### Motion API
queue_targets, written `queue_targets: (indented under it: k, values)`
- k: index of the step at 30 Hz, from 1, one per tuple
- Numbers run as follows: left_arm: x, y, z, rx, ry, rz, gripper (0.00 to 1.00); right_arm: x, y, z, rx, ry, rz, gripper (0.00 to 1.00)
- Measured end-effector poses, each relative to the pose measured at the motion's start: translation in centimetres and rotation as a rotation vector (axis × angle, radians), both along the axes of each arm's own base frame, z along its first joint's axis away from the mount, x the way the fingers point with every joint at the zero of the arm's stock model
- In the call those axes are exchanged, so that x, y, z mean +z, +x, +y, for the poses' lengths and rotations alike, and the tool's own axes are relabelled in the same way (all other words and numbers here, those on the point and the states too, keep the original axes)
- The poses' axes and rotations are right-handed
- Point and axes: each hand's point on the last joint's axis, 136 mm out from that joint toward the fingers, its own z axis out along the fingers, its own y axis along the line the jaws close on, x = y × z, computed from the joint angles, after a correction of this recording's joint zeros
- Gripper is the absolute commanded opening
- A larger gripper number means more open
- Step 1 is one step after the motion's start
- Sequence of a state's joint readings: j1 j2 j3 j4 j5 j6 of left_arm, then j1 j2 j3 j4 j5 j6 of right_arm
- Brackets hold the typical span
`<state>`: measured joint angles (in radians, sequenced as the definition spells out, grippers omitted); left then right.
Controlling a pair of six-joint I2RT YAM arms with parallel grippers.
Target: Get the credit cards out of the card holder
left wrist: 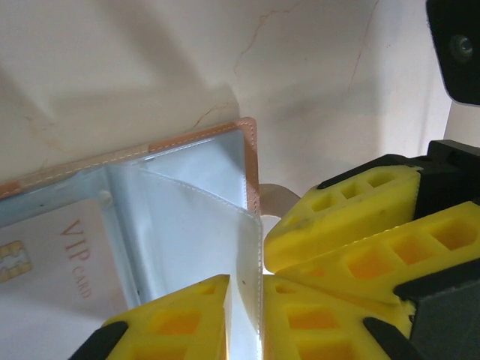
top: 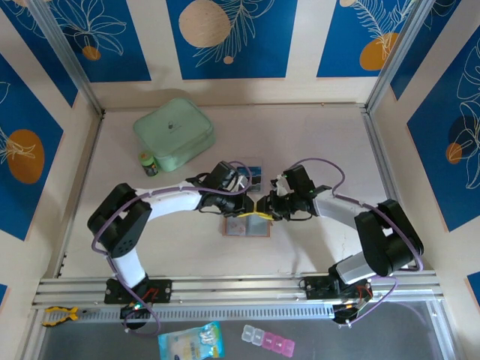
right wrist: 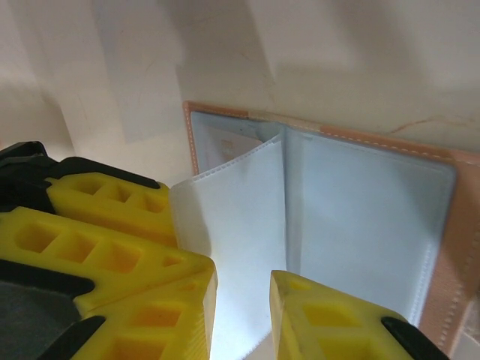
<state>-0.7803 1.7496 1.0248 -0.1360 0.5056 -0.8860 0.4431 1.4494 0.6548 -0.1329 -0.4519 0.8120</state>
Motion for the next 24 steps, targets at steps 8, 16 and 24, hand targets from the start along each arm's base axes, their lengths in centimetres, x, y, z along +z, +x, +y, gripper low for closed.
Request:
queue_targets:
  k: [8, 16, 24]
  values:
    - [0.1, 0.4, -0.9, -0.002, -0.005, 0.001, 0.28, 0.8, 0.1, -1.3, -0.025, -0.011, -0.019, 0.27]
    - [0.5, 1.0, -1.5, -0.003, -0.015, -0.009, 0.33, 1.5, 0.0, -1.9, -0.036, -0.027, -0.039, 0.28]
    - [0.3, 1.0, -1.5, -0.004, -0.011, -0.005, 0.32, 1.4, -0.2, -2.0, -0.036, -0.031, -0.03, 0.28]
